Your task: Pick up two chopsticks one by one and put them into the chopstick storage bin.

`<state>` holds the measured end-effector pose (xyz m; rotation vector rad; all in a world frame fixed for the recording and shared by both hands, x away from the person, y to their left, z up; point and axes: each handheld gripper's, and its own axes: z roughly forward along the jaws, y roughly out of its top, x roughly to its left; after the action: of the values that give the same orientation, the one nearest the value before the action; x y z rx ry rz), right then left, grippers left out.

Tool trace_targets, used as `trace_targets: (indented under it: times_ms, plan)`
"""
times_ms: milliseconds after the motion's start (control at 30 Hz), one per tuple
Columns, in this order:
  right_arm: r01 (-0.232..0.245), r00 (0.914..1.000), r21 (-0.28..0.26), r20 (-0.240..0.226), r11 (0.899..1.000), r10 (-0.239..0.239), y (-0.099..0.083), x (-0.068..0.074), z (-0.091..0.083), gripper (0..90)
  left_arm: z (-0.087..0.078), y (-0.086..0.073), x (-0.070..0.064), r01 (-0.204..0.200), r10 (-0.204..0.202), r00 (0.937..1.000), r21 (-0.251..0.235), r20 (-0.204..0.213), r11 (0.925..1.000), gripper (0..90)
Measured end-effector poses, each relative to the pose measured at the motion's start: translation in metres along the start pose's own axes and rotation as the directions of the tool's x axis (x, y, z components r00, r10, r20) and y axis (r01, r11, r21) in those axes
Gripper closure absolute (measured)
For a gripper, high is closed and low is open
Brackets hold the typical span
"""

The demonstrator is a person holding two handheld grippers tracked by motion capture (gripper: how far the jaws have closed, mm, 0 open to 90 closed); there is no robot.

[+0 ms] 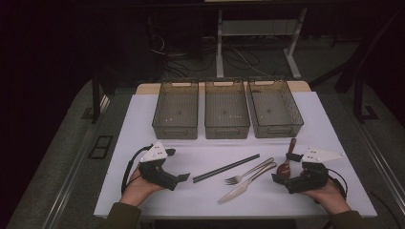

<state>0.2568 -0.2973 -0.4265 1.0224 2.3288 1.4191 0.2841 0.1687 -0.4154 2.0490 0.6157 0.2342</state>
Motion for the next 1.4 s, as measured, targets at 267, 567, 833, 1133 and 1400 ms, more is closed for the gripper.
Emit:
trace_targets:
  times_ms: [267,567,833,1133,1400]
  plan:
    - [-0.002,0.9999,-0.006,-0.015,1.0,0.002,-0.001,-0.002,-0.003,0.3,-0.001,0.001,0.001,0.006,-0.006,1.0,-0.005,0.001,1.0,0.0]
    - [-0.011,0.9994,-0.034,-0.033,0.999,0.01,0.0,0.002,-0.005,0.3,0.004,0.004,-0.002,-0.015,0.015,0.9997,-0.003,0.019,0.9999,0.0]
    - [-0.025,0.9991,-0.052,-0.037,0.998,0.023,0.0,0.001,-0.006,0.3,0.008,0.01,0.0,-0.011,0.012,0.9996,-0.021,0.027,0.9997,0.0]
    - [-0.026,0.9991,-0.064,-0.035,0.998,0.024,0.001,0.0,-0.006,0.3,0.009,0.015,0.002,-0.01,0.011,0.9996,-0.033,0.025,0.9994,0.0]
    - [-0.033,0.999,-0.072,-0.033,0.997,0.031,0.001,0.0,-0.007,0.3,0.015,0.021,0.002,-0.021,0.022,0.9994,-0.036,0.026,0.9991,0.0]
